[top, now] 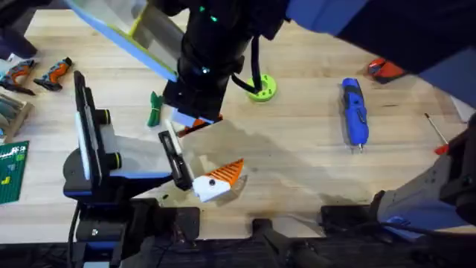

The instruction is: Pick up the gripper from the table and insert it into the empty holder that is missing its gripper. Then pick up a screw, insert it into the mounting hole, and use the screwdriver to tighten it. Finally, clean up the table by picking up the vegetable and placing it into the bucket.

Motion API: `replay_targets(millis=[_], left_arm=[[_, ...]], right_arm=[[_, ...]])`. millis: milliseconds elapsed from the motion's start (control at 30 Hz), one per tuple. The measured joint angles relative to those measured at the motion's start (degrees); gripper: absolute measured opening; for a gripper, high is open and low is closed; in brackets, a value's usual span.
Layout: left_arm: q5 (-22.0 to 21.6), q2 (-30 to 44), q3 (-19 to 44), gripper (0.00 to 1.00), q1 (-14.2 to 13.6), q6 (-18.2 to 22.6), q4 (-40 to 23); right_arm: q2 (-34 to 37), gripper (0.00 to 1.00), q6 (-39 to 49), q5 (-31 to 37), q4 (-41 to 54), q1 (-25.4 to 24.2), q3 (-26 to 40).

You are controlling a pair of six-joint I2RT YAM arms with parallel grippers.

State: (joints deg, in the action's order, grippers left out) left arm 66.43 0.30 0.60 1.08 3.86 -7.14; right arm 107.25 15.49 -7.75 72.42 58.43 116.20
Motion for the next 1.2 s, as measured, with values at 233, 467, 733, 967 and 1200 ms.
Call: replay_targets(millis=[233,467,733,967,1200], left_arm=[[0.0,0.0,0.0,0.986,0.0,0.0,0.0],[0.0,0.0,0.0,0.986,0.0,0.0,0.0],[0.0,0.0,0.0,0.985,0.0,0.0,0.0],[0.0,0.0,0.0,0.986,0.0,0.0,0.0],[0.0,0.0,0.0,0.985,0.0,0.0,0.0]], right_arm=[[0.1,0.006,0.0,0.0,-0.1,0.0,0.0],[0.1,0.006,0.0,0.0,-0.2,0.0,0.0],[0.2,0.006,0.0,0.0,-0.2,0.0,0.0],[1.4,0.006,0.0,0.0,-0.4,0.0,0.0],[1.6,0.006,0.0,0.0,-0.4,0.0,0.0]])
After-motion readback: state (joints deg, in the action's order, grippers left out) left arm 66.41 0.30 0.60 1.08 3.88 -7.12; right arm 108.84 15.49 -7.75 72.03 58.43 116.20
